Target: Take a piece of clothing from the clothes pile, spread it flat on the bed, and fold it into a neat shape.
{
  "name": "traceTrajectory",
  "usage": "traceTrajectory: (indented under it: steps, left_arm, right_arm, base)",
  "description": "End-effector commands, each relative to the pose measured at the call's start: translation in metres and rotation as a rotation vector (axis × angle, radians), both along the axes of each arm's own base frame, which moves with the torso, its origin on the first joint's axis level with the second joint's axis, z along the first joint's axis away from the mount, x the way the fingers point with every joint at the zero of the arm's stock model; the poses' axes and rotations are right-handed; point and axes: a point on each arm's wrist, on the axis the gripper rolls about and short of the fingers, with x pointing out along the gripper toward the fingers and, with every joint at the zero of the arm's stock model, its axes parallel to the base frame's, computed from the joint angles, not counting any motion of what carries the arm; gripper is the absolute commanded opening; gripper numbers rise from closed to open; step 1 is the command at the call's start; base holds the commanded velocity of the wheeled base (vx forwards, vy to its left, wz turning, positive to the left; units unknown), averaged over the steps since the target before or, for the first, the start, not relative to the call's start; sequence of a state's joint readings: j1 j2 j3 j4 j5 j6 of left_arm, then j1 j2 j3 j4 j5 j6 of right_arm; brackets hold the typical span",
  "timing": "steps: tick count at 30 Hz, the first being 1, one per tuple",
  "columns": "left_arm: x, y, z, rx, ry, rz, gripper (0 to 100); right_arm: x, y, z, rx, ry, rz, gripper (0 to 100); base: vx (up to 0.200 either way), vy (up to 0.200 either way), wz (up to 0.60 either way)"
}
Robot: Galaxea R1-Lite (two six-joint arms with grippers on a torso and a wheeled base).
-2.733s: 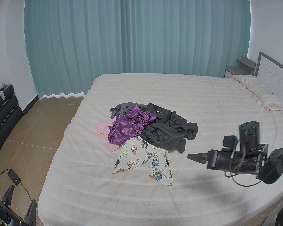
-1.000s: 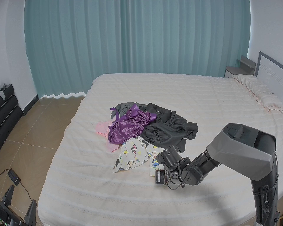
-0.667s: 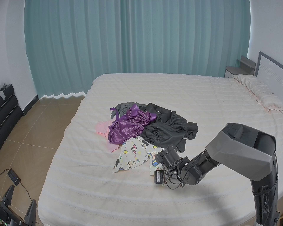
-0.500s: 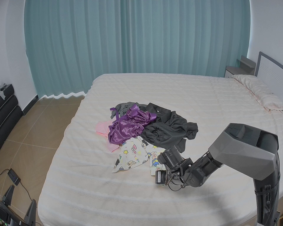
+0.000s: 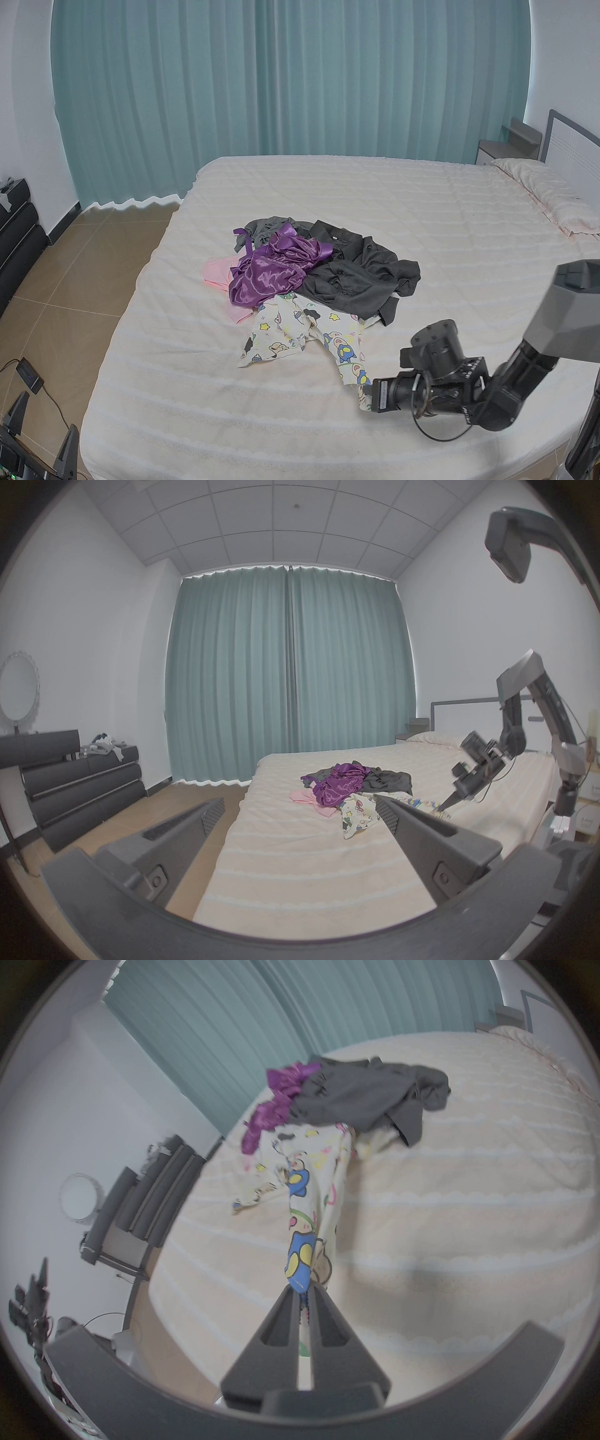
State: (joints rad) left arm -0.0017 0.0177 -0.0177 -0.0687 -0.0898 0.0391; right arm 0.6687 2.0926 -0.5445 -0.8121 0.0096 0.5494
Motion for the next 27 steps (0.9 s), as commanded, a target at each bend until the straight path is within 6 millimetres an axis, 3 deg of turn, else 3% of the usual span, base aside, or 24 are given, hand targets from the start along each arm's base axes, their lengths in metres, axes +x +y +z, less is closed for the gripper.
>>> traceTrajectory:
  steps: [1, 4, 7, 8, 9, 11, 12, 13, 16, 20, 22, 23, 26, 27]
  left_arm:
    - [0.0, 0.0, -0.006, 0.08, 0.002, 0.009, 100]
    - [-0.001, 0.0, -0.001, 0.072, -0.021, 0.01, 100]
    - [-0.015, 0.0, 0.051, -0.036, -0.141, -0.01, 100]
    - [-0.015, 0.0, 0.058, -0.064, -0.145, -0.017, 100]
    - [-0.012, 0.0, 0.078, -0.118, -0.124, -0.038, 100]
    - [-0.01, 0.0, 0.08, -0.123, -0.114, -0.045, 100]
    - [0.01, -0.002, 0.09, -0.114, -0.024, -0.134, 100]
    - [0.01, -0.002, 0.09, -0.114, -0.024, -0.134, 100]
    - [0.042, -0.009, 0.093, -0.093, 0.149, -0.425, 100]
    - [0.08, -0.017, 0.085, -0.02, 0.336, -0.608, 100]
    - [0.098, -0.023, 0.077, 0.019, 0.43, -0.663, 100]
    - [0.122, -0.034, 0.065, 0.057, 0.542, -0.723, 100]
    - [0.14, -0.045, 0.056, 0.074, 0.608, -0.747, 100]
    - [0.156, -0.056, 0.045, 0.094, 0.664, -0.762, 100]
  right_arm:
    - [-0.049, -0.036, 0.046, 0.134, -0.171, 0.076, 0]
    - [-0.059, -0.045, 0.054, 0.163, -0.215, 0.081, 0]
    - [-0.069, -0.053, 0.065, 0.202, -0.27, 0.082, 0]
    - [-0.071, -0.054, 0.067, 0.207, -0.277, 0.082, 0]
    - [-0.074, -0.056, 0.075, 0.23, -0.311, 0.084, 0]
    - [-0.075, -0.056, 0.077, 0.235, -0.319, 0.085, 0]
    - [-0.08, -0.061, 0.093, 0.276, -0.382, 0.087, 0]
    - [-0.08, -0.061, 0.093, 0.276, -0.382, 0.087, 0]
    - [-0.088, -0.068, 0.117, 0.345, -0.478, 0.084, 0]
    - [-0.094, -0.073, 0.143, 0.415, -0.576, 0.082, 0]
    - [-0.096, -0.075, 0.146, 0.422, -0.587, 0.08, 0]
    - [-0.096, -0.075, 0.145, 0.421, -0.586, 0.08, 0]
    - [-0.095, -0.074, 0.142, 0.414, -0.571, 0.082, 0]
    - [-0.093, -0.072, 0.139, 0.408, -0.556, 0.084, 0]
  base:
    - [0.0, 0.0, 0.0]
    - [0.0, 0.0, 0.0]
    - [0.0, 0.0, 0.0]
    - [0.0, 0.0, 0.0]
    - [0.0, 0.0, 0.0]
    - [0.0, 0.0, 0.0]
    - [0.0, 0.0, 0.0]
    - [0.0, 0.0, 0.0]
    - [0.0, 0.0, 0.0]
    - [0.0, 0.0, 0.0]
    - [0.0, 0.0, 0.0]
    - [0.0, 0.0, 0.0]
    - [0.0, 0.0, 0.0]
    - [0.0, 0.0, 0.0]
